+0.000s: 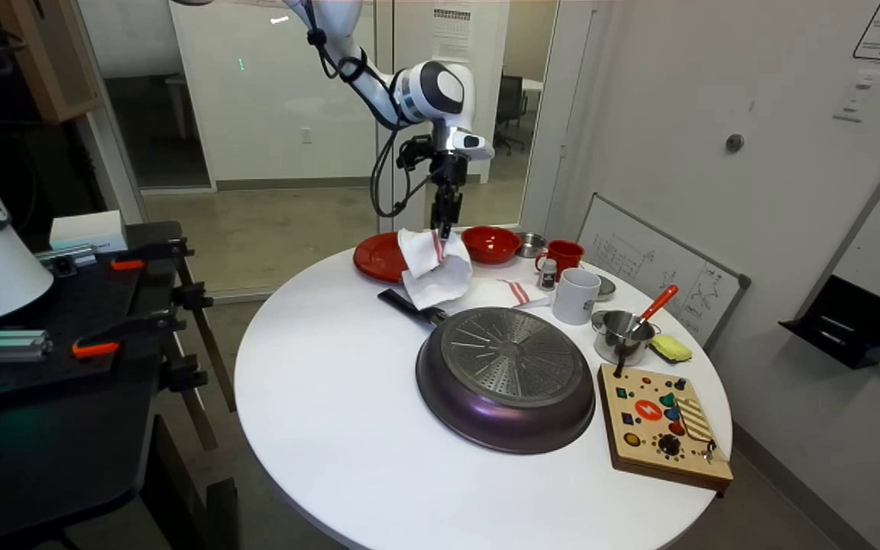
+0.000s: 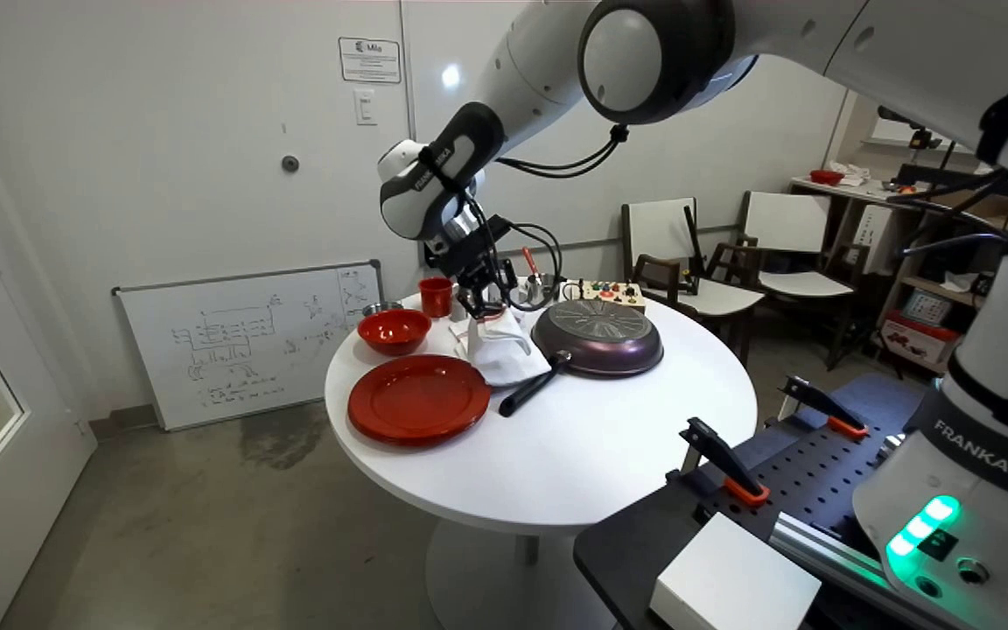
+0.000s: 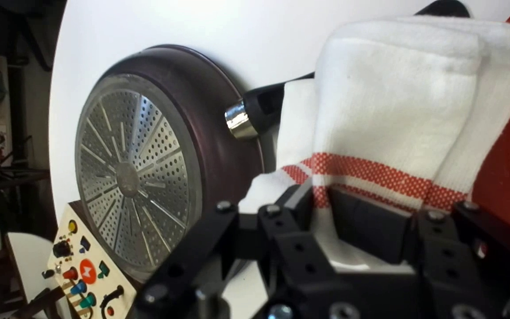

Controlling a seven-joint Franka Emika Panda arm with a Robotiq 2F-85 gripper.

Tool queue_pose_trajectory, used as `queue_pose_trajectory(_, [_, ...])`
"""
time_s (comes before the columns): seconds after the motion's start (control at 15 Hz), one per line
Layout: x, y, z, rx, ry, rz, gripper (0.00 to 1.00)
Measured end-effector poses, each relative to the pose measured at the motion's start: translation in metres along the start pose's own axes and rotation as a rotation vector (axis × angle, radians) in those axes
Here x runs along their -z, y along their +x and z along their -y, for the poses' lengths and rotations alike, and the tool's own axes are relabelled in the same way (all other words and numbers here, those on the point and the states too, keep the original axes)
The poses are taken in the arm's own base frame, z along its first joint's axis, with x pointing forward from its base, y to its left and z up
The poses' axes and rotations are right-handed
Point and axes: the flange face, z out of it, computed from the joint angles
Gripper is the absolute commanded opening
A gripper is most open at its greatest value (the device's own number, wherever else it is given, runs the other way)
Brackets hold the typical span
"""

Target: Fold the towel on the table

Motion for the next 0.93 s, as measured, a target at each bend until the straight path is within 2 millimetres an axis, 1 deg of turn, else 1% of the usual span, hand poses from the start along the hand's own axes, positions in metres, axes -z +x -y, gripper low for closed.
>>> queue_pose_trajectory(0.53, [-0.011,-0.002,-0.001,0.010,-0.022,0.235,0.05])
queue_pose_trajectory(0.73, [-0.015,-0.001,0.000,0.007,-0.020,0.262,0.04])
queue_pose_trajectory(0.8, [-0.015,0.000,0.001,0.006,-0.017,0.261,0.07])
queue_pose_trajectory(0.87, [-0.016,0.001,0.002,0.005,-0.012,0.257,0.29])
queue_pose_trajectory(0.93, [-0.016,0.002,0.003,0.003,-0.005,0.252,0.31])
